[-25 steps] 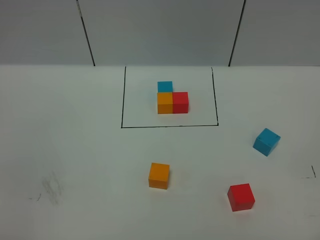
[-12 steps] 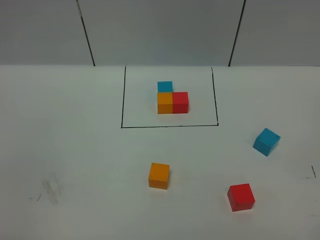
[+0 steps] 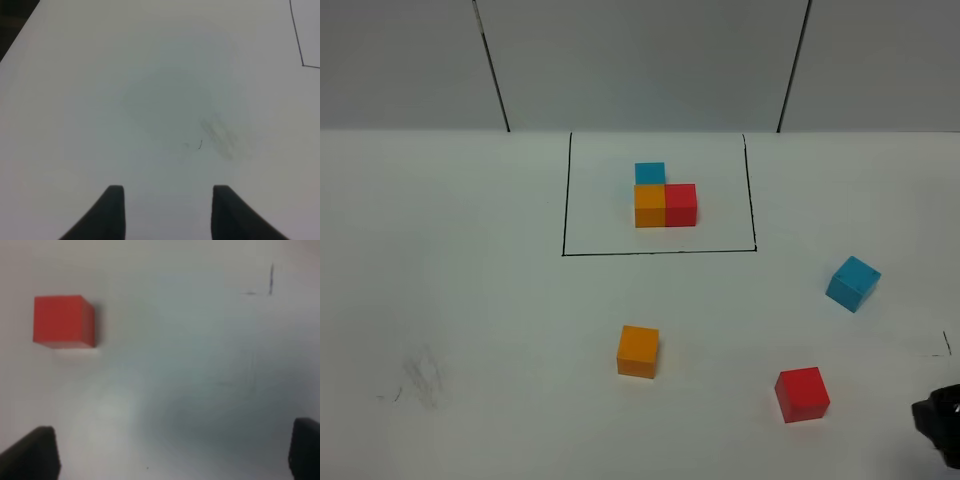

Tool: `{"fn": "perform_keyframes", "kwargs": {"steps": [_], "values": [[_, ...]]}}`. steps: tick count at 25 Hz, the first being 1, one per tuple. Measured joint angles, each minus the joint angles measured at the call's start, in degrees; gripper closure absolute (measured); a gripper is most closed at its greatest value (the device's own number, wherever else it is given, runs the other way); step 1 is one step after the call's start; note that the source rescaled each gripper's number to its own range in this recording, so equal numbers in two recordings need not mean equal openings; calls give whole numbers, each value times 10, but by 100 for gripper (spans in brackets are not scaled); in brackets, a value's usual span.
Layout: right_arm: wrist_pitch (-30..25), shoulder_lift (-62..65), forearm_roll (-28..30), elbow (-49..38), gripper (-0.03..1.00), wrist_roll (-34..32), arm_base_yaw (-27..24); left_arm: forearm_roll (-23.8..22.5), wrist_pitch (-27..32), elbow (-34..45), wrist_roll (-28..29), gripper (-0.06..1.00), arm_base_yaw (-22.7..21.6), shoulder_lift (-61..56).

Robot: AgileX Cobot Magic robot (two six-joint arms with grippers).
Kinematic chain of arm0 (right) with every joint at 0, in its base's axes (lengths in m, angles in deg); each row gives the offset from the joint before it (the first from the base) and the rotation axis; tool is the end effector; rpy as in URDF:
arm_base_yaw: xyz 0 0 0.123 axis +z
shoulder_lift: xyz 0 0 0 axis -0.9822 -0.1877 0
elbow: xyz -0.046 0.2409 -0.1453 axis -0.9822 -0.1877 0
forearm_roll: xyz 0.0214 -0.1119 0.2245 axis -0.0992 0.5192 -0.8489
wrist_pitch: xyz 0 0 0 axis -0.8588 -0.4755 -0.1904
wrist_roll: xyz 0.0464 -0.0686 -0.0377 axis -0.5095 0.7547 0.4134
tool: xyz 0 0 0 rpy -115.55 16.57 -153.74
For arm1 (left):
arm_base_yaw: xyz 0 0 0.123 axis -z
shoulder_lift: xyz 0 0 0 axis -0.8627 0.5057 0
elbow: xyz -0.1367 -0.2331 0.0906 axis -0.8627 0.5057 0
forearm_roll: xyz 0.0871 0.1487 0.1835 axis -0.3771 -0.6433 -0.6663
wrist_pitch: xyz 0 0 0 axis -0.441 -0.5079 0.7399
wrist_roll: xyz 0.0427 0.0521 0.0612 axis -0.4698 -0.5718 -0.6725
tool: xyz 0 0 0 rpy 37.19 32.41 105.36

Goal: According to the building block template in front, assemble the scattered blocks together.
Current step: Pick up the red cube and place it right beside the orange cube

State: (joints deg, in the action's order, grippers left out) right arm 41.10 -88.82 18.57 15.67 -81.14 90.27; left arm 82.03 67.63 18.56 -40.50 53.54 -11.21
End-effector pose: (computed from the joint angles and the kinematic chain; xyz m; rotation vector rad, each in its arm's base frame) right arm 0.1415 0.0307 0.2435 -0.2810 2.5827 0.1048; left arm -0.0070 0.0006 0.2786 -0.1946 2.0236 0.0316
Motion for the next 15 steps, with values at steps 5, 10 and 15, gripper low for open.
{"fn": "perform_keyframes", "kwargs": {"steps": [5, 10, 15], "values": [[65, -97, 37, 19, 11, -9, 137, 0, 0, 0, 0, 94, 0, 0], [75, -214, 38, 103, 11, -41, 187, 0, 0, 0, 0, 94, 0, 0], [42, -318, 25, 177, 15, -106, 189, 0, 0, 0, 0, 94, 0, 0]]}}
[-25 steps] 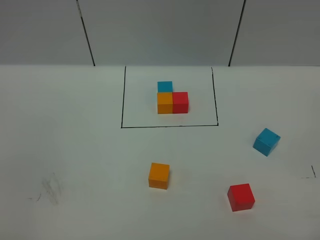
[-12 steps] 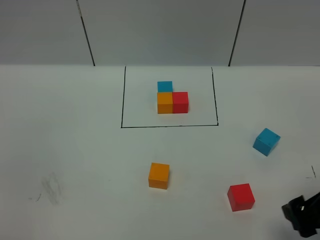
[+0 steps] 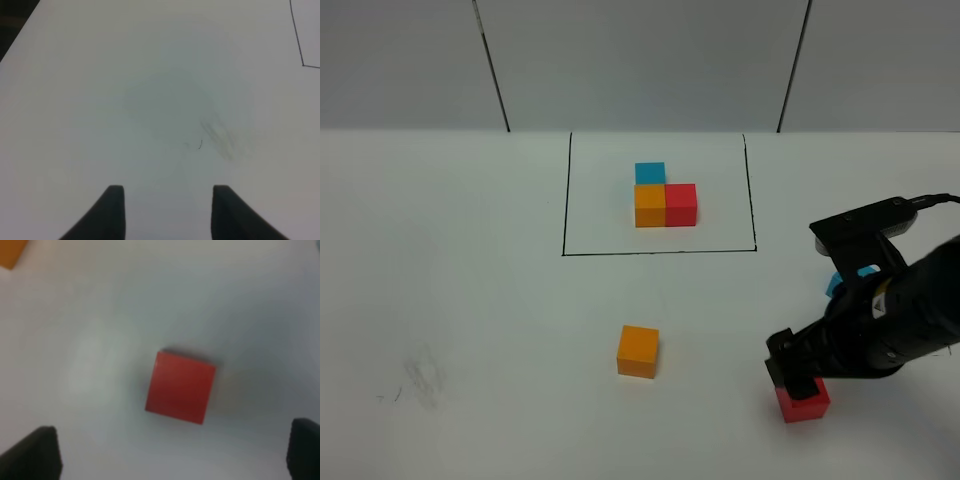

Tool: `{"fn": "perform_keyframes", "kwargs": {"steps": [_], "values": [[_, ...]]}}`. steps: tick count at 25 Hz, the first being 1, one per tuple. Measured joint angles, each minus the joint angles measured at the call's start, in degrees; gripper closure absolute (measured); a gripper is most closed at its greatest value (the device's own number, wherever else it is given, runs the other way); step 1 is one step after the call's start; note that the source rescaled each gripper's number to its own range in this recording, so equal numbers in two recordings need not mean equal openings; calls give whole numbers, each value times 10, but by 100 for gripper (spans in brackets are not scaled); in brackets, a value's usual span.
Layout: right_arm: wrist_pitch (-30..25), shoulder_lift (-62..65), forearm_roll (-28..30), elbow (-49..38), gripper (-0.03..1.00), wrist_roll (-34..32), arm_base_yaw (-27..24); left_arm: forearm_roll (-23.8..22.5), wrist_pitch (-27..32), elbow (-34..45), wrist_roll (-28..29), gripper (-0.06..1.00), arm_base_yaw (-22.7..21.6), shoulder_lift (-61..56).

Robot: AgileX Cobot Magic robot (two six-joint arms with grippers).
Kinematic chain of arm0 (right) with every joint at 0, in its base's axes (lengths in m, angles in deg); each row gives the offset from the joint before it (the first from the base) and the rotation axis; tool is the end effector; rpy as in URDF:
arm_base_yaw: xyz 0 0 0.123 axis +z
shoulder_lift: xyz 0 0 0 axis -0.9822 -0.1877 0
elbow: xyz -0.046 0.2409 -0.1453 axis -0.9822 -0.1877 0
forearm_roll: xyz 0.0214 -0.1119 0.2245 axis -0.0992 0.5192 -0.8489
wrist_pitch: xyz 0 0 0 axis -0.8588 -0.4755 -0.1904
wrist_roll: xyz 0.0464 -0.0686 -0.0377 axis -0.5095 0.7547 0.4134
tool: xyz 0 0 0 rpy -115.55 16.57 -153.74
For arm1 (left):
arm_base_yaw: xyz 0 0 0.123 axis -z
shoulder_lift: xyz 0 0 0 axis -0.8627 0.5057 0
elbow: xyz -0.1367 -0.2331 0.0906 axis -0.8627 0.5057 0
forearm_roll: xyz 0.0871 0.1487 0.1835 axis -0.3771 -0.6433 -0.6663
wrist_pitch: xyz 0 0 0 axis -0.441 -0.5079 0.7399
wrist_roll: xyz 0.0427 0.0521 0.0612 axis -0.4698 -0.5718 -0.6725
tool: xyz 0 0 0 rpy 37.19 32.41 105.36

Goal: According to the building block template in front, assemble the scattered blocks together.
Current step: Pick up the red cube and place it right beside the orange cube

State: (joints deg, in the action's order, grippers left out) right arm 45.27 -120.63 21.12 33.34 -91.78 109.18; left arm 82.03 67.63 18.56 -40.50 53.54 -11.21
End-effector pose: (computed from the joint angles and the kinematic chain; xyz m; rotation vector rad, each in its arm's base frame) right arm 0.2273 0.1314 0.2201 -0.5323 2.7334 0.1704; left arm -0.0070 0.0006 0.2786 -0.1946 2.0236 0.0316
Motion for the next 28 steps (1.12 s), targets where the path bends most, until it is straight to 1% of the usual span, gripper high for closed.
{"fn": "perform_keyframes", "kwargs": {"steps": [3, 5, 9, 16, 23, 28], "values": [[8, -33, -40, 13, 19, -29, -6, 0, 0, 0, 0, 94, 0, 0], [9, -46, -48, 14, 22, -37, -8, 0, 0, 0, 0, 94, 0, 0], [11, -59, -43, 14, 24, -58, -10, 0, 0, 0, 0, 94, 0, 0], [15, -82, -38, 14, 25, -79, -41, 0, 0, 0, -1, 94, 0, 0], [22, -123, -24, 11, 25, -96, -44, 0, 0, 0, -1, 94, 0, 0], [50, -152, -24, 11, 25, -96, -44, 0, -1, 0, -1, 94, 0, 0]]}}
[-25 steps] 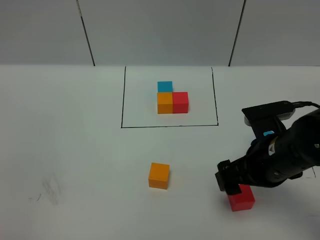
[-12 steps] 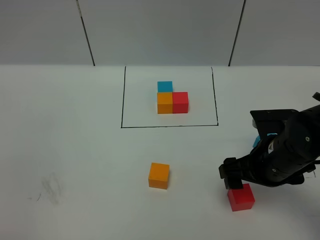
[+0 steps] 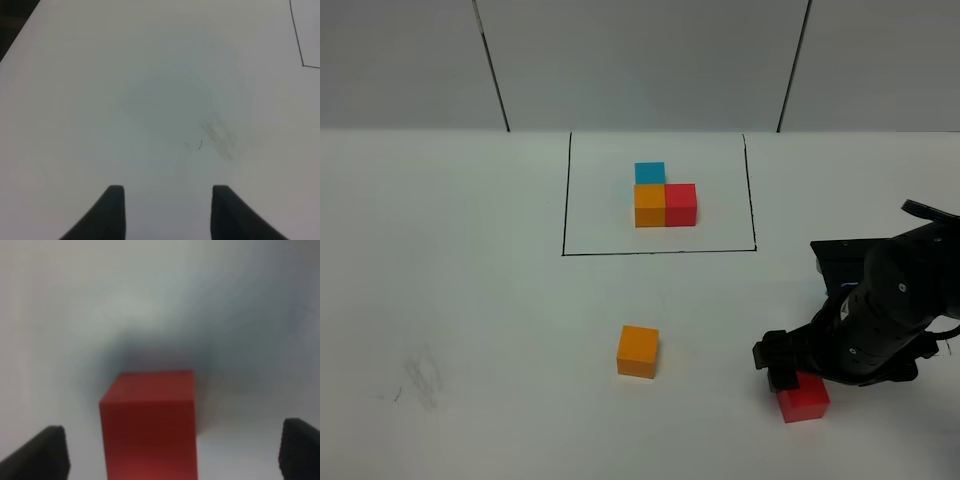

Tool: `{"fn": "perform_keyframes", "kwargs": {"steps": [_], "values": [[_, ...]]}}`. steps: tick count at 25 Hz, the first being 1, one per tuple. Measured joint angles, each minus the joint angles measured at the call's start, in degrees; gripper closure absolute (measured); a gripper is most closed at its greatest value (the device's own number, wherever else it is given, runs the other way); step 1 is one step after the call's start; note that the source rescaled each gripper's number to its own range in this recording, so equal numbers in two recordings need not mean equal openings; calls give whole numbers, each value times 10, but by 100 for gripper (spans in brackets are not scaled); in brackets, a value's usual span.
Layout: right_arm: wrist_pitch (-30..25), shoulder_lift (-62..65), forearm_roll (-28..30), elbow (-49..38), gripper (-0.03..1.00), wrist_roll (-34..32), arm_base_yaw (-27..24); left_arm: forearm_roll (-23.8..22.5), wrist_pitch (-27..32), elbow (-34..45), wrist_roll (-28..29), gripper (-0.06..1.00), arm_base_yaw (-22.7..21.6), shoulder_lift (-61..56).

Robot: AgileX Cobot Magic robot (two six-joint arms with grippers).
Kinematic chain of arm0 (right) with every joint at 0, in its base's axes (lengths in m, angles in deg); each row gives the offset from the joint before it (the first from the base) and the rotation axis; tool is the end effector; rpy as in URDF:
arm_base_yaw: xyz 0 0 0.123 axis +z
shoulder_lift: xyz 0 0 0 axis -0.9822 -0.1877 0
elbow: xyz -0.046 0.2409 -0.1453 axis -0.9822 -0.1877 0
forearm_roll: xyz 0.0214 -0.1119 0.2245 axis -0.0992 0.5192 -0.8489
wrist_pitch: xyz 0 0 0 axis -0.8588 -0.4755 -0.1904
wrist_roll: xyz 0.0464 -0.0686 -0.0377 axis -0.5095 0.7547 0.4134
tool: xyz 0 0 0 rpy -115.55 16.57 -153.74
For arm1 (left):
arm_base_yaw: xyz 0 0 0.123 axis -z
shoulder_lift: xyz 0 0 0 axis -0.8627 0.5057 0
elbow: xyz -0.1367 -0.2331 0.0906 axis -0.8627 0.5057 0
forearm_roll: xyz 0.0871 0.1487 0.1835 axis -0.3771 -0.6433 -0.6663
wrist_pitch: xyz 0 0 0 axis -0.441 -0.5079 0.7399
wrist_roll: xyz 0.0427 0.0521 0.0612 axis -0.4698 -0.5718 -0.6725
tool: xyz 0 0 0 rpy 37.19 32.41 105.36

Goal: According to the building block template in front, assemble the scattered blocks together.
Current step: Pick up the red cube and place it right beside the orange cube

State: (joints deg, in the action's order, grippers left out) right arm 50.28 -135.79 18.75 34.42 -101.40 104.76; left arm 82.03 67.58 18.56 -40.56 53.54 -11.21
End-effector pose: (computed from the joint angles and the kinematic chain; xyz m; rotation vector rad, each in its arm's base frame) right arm 0.2618 0.1278 0.1533 -0.1592 2.9446 0.1535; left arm -0.0069 0.0006 0.2787 -0.1935 2.0229 0.0323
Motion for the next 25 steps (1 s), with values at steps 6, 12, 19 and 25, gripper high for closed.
{"fn": "perform_keyframes", "kwargs": {"steps": [6, 12, 19, 25], "values": [[13, -31, -3, 0, 25, 0, 0, 0, 0, 0, 0, 94, 0, 0], [36, -59, -6, 0, 25, 1, 0, 0, 1, 0, 0, 94, 0, 0], [47, -70, -16, 0, 51, 12, 0, 0, 1, 0, 0, 94, 0, 0], [32, -70, -17, 0, 95, 47, 0, 0, 1, 0, 0, 94, 0, 0]]}}
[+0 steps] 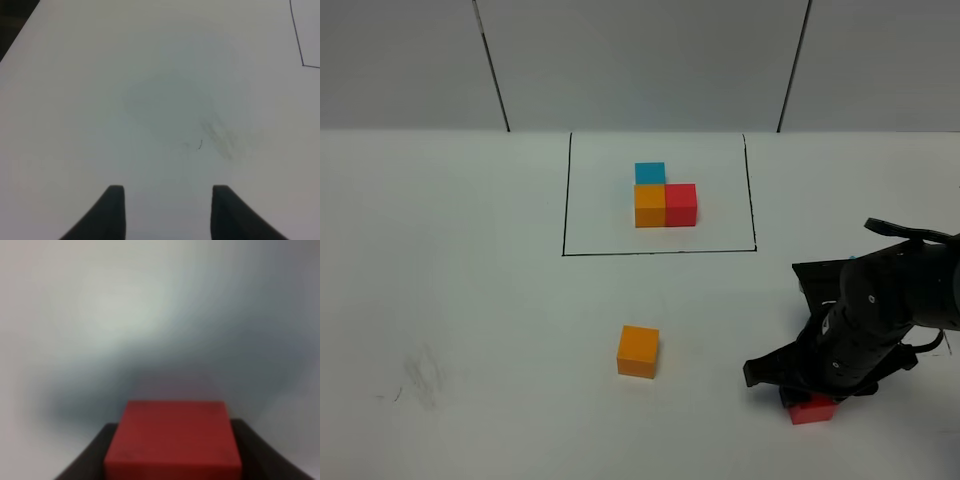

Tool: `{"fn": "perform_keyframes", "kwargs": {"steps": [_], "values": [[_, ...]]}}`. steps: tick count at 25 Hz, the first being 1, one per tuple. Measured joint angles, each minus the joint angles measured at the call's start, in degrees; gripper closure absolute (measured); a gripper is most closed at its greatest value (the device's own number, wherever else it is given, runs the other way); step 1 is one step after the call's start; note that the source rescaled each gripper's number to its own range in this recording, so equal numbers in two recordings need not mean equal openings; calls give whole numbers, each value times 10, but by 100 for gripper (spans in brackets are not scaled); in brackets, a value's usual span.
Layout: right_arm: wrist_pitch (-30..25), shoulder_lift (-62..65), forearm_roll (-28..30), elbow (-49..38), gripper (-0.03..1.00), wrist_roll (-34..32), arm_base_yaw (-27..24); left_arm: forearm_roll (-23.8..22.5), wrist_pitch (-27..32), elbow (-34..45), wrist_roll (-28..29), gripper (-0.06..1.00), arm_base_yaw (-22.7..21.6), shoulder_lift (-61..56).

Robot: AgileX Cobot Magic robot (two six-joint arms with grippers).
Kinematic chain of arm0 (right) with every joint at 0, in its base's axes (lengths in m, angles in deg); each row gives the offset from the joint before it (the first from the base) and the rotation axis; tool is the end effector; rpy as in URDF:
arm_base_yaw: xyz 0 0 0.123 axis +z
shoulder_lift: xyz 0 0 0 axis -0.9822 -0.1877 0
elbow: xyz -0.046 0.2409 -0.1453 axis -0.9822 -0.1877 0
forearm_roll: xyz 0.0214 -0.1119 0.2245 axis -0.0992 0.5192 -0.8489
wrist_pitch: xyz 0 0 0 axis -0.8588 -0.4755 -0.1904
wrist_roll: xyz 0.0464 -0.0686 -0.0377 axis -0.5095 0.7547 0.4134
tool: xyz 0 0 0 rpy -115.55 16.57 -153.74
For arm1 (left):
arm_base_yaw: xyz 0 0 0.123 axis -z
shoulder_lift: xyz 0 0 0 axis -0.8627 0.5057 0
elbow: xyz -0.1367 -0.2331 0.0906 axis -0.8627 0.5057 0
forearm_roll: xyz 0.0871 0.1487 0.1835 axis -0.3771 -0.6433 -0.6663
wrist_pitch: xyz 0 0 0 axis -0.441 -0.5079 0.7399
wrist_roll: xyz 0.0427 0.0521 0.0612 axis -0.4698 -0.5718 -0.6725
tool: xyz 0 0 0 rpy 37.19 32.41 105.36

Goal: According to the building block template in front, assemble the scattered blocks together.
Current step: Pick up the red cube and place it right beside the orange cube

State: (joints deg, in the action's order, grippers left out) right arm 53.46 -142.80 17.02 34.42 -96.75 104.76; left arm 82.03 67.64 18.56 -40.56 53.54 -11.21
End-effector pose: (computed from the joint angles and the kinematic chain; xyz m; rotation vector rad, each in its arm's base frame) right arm 0.2672 0.1318 0.1182 -0.2444 3.0039 0.1324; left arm -0.0070 0.0006 0.2786 -0.1936 2.0239 0.0323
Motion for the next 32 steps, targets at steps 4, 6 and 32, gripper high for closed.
{"fn": "perform_keyframes", "kwargs": {"steps": [4, 6, 32], "values": [[-16, 24, -1, 0, 95, 62, 0, 0, 0, 0, 0, 94, 0, 0], [-16, 44, -3, 3, 95, 110, 2, 0, 0, 0, 0, 94, 0, 0], [-208, -119, 29, 307, 95, 538, 125, 0, 0, 0, 0, 94, 0, 0]]}}
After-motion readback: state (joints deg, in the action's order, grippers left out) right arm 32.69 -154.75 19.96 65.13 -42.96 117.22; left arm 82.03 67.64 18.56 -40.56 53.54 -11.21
